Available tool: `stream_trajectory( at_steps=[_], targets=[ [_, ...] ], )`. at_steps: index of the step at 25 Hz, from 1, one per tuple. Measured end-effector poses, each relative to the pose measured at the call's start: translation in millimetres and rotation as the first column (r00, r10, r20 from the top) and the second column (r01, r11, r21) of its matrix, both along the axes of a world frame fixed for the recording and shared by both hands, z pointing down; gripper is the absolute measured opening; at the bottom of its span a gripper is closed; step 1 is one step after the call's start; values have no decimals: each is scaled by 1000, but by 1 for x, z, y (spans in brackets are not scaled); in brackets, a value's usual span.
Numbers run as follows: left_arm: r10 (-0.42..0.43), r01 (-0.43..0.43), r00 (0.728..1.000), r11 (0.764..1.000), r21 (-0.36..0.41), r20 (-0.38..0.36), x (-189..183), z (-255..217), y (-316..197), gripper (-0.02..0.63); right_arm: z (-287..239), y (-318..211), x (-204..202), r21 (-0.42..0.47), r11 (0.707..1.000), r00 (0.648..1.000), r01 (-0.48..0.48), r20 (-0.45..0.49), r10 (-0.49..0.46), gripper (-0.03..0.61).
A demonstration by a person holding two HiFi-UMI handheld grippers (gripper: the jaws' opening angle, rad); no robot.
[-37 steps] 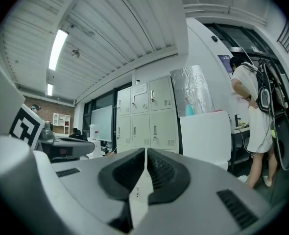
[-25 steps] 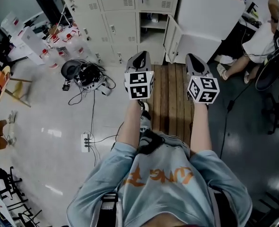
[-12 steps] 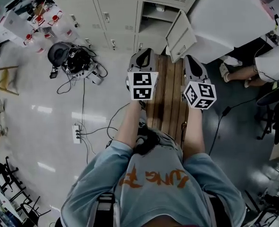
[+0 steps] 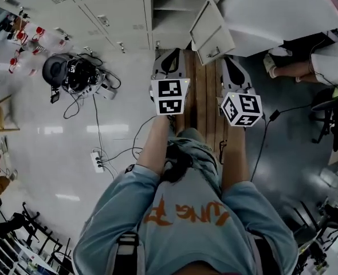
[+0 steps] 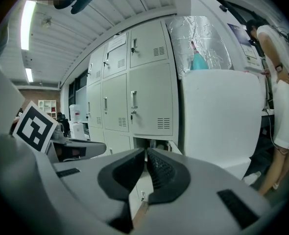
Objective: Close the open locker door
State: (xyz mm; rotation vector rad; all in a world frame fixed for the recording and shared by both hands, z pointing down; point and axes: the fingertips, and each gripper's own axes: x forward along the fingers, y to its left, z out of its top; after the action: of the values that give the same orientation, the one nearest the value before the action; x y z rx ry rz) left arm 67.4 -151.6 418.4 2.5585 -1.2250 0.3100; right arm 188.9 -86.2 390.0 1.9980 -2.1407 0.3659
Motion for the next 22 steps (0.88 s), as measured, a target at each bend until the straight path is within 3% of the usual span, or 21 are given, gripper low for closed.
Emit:
stream_trajectory(
  at_steps=[11, 22],
  targets=[
    [69, -62, 995, 994, -88, 75, 53, 48, 3, 21, 53, -14, 45, -86, 996, 998, -16, 61, 21, 35],
    [52, -31, 990, 986, -165, 128, 92, 93, -2, 21, 93, -31, 89, -154, 988, 998, 26, 52, -19, 35]
  ],
)
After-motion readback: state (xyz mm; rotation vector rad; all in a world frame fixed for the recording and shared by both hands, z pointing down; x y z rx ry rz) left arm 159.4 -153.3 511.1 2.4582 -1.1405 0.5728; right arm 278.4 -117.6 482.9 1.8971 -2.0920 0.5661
